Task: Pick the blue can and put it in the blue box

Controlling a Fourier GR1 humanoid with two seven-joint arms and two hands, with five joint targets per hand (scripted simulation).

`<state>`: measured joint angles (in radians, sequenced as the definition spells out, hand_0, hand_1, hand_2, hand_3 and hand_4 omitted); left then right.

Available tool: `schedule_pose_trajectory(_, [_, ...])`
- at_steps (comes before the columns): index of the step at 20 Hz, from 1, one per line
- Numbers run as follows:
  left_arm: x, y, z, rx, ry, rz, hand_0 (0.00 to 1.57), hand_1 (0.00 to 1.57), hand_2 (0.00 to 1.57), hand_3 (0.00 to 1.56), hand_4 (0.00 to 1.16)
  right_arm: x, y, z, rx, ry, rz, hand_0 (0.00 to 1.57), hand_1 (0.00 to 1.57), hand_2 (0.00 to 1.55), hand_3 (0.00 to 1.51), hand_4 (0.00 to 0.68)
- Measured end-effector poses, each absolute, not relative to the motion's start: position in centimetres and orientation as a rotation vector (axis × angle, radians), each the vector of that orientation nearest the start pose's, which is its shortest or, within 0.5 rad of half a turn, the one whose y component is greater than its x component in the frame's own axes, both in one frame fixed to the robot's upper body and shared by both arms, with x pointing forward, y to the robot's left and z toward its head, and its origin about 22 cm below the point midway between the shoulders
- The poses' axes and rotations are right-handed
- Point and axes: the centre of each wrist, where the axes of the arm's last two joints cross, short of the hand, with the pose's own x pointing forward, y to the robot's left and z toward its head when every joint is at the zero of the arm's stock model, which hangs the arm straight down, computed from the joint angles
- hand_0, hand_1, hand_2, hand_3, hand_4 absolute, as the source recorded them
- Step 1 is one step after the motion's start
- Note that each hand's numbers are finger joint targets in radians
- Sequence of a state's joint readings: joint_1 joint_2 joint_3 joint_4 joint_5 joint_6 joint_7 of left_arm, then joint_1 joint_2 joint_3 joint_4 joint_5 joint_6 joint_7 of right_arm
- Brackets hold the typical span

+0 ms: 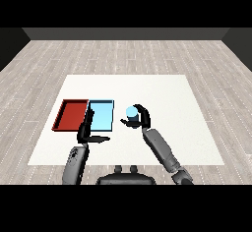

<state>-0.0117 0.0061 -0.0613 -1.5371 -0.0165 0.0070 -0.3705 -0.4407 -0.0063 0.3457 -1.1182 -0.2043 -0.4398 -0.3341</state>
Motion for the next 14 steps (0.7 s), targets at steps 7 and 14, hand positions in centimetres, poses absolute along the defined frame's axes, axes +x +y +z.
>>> schedule_pose_trajectory(7, [25.8, 19.6, 0.5, -0.073, -1.917, -0.069, 0.00, 0.00, 0.00, 0.00, 0.00, 32.0, -12.1, 1.5, 0.058, -1.843, 0.059, 1.44, 1.44, 1.46, 1.35, 0.562])
schedule_pose_trajectory(14, [26.0, 17.4, 0.5, -0.141, -1.895, -0.077, 0.00, 0.00, 0.00, 0.00, 0.00, 32.4, -15.7, 2.7, 0.070, -1.857, 0.071, 1.47, 1.47, 1.47, 1.38, 0.564])
